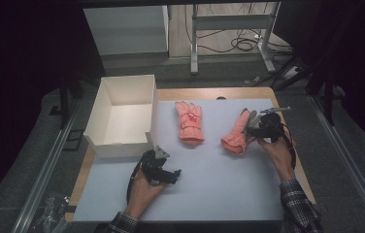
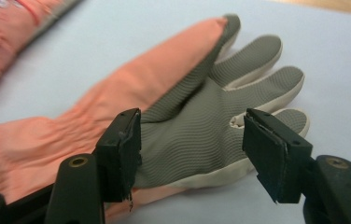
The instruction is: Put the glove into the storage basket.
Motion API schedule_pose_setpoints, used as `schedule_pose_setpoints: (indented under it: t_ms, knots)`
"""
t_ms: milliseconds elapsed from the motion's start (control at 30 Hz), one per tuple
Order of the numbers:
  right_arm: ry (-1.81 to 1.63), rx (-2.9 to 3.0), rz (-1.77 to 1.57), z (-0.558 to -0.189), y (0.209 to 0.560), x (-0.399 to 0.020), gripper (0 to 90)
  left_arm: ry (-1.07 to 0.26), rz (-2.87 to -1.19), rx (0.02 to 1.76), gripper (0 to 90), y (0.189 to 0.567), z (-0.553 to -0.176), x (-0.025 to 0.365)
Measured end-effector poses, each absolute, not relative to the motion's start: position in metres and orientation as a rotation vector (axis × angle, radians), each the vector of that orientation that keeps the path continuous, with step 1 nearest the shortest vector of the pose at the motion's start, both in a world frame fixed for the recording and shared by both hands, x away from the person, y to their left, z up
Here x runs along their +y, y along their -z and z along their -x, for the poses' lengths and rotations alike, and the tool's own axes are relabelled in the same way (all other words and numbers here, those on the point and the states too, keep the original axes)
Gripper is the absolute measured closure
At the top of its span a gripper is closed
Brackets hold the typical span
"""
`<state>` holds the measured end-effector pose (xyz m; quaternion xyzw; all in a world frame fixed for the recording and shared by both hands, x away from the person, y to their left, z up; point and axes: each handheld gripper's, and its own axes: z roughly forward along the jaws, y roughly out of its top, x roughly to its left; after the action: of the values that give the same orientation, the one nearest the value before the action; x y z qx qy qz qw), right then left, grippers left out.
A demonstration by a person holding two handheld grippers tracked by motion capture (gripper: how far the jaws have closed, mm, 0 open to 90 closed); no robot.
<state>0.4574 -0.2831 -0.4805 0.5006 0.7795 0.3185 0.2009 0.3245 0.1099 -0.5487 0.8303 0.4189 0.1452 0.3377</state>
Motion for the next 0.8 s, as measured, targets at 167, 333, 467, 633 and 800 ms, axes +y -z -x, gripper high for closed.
schedule_pose_setpoints:
  t_ms: [167,333,467,633,800]
  knots:
    - [-0.848,2.252,-1.435,-0.470,0.497,-0.282,40.1,-0.379,-2.164,1.092,0.2,0.549,-0.325,0.110]
    - [-0.833,2.281,-1.455,-0.473,0.499,-0.278,53.8,-0.379,-2.164,1.092,0.2,0.549,-0.325,0.110]
    - [-0.818,2.284,-1.445,-0.472,0.499,-0.275,68.0,-0.378,-2.165,1.092,0.2,0.549,-0.325,0.110]
    - [-0.838,2.272,-1.456,-0.471,0.497,-0.279,83.3,-0.378,-2.165,1.092,0.2,0.549,-0.325,0.110]
    - [-0.883,2.266,-1.477,-0.469,0.491,-0.281,84.1,-0.378,-2.164,1.091,0.2,0.549,-0.325,0.110]
